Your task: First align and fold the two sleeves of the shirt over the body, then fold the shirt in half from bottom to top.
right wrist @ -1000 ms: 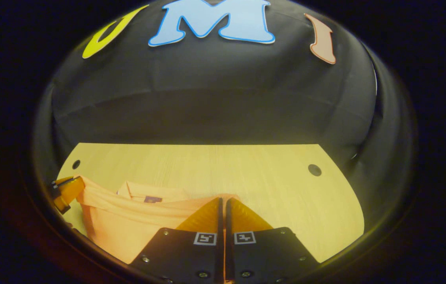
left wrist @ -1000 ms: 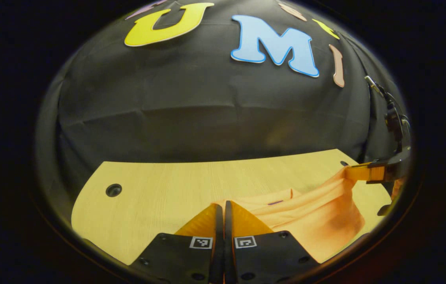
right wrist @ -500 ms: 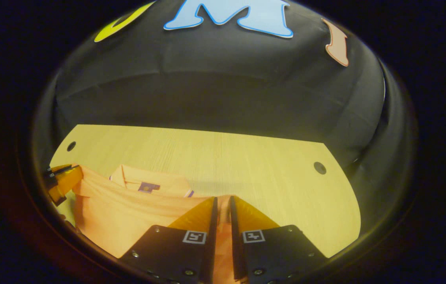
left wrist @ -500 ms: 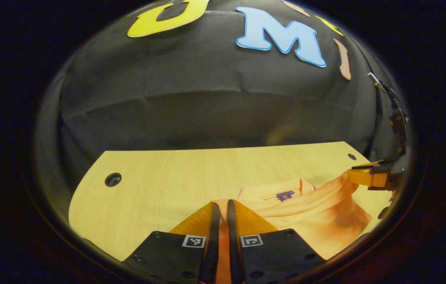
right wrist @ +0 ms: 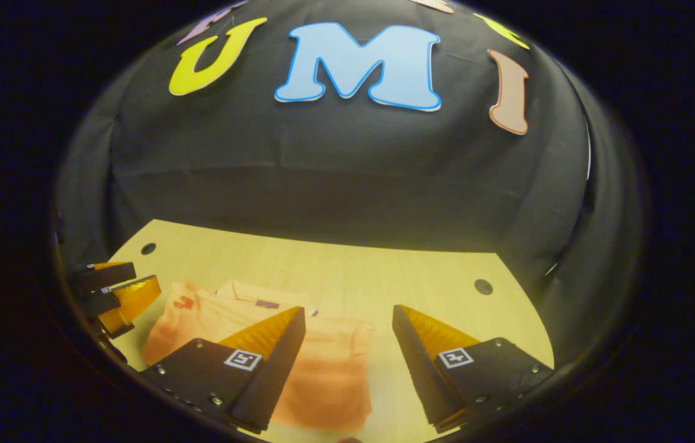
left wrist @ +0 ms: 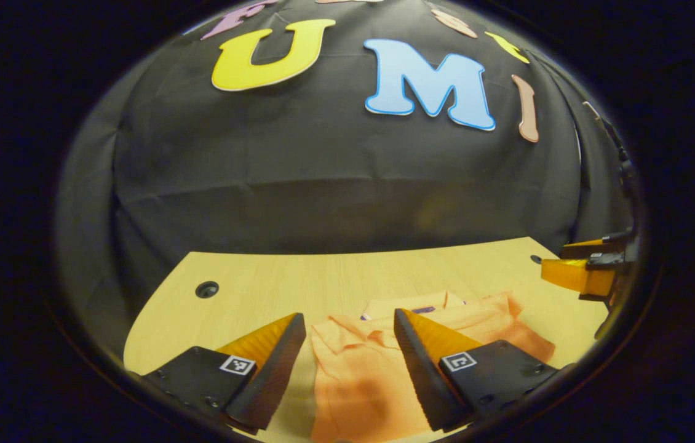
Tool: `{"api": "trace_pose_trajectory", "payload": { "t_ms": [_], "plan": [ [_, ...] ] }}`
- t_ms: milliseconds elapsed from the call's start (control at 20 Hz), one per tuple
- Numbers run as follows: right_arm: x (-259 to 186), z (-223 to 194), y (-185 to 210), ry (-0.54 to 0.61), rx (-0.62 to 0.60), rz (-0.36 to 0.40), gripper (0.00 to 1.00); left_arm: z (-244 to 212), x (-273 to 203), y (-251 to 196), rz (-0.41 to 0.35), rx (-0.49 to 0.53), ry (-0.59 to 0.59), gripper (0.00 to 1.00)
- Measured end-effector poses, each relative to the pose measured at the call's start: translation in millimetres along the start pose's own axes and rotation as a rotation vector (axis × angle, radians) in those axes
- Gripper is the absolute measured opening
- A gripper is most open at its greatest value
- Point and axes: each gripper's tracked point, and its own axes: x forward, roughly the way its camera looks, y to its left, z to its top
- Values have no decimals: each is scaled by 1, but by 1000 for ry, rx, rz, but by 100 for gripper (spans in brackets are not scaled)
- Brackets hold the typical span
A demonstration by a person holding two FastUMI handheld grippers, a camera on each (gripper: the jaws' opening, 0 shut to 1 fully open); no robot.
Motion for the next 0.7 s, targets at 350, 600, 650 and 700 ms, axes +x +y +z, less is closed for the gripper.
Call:
{"api": "trace_pose_trajectory", "payload": {
  "t_ms": [350, 600, 650, 700],
  "plan": [
    [-78, 19, -20, -153, -52, 33, 96, 35, -79, -45, 12, -38, -132, 95],
    [-133, 15, -31, -227, -91, 70, 96, 48, -137, -79, 44, -34, -217, 95],
    [-142, 14, -33, -241, -98, 78, 96, 49, -149, -85, 51, -40, -230, 95],
    [-153, 11, -34, -251, -103, 87, 96, 48, -160, -90, 60, -50, -238, 94]
  ]
}}
